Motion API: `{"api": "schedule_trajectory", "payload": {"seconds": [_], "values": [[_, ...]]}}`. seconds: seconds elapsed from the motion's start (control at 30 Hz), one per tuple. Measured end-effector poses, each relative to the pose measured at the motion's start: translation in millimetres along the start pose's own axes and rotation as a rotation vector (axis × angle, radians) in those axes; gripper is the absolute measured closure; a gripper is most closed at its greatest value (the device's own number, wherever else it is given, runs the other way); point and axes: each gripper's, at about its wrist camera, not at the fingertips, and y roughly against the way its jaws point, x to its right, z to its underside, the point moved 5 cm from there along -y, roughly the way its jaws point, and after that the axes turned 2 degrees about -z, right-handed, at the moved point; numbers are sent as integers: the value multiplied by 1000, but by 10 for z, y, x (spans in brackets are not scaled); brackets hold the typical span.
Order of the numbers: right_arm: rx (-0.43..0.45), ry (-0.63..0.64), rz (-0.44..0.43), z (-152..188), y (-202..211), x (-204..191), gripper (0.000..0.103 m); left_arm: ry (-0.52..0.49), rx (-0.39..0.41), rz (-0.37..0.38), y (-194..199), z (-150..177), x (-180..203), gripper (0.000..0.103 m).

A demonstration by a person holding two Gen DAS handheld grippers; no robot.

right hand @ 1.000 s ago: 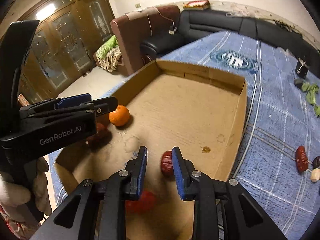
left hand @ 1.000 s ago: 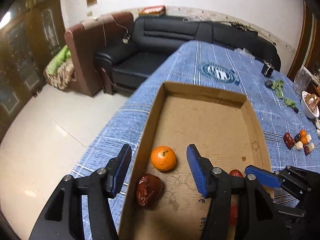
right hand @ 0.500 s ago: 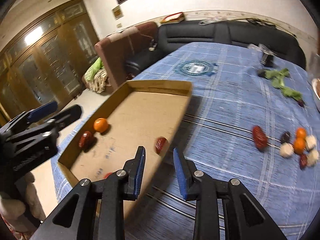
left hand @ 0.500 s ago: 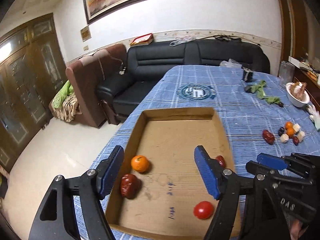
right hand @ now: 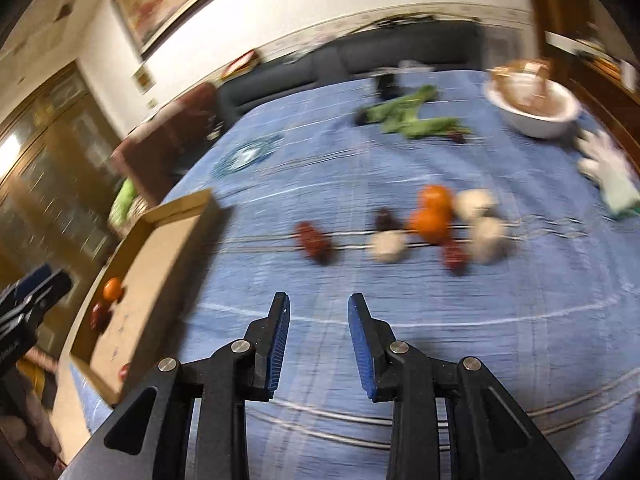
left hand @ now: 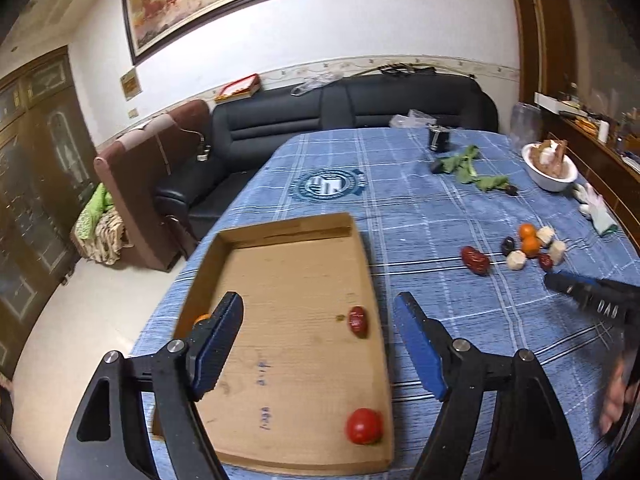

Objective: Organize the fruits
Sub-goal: 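Open both tools in the tray and move back toward the fruits, then grasp a red date with the left tool while the right tool grasps a white yam piece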

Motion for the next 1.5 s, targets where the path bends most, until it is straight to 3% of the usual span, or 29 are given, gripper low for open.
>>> {"api": "schedule_trajectory", "payload": {"seconds": [0.17, 0.37, 0.6, 0.97, 1.13, 1.33, 1.5], "values": [[52, -95, 105, -98, 235, 593, 69, 4, -50, 89, -170, 9, 271, 26], [86, -170, 144, -247, 311, 967, 68, 0, -95, 180, -372, 8, 653, 26], [55, -185, 142, -380, 6, 992, 67, 62, -156, 252, -759, -103, 1080, 26], [85, -159, 149, -472, -156, 1052, 64, 176, -251, 293, -1515, -257, 1401, 26], [60, -163, 140, -433, -249, 1113, 64, 130, -249, 320, -1642, -204, 1531, 27], [54, -156, 132, -410, -293, 1055, 64, 57, -243, 352, -1659, -160, 1661, 42], [48, -137, 128, -384, -314, 1007, 64, 35, -233, 371, -1637, -157, 1704, 42]]}}
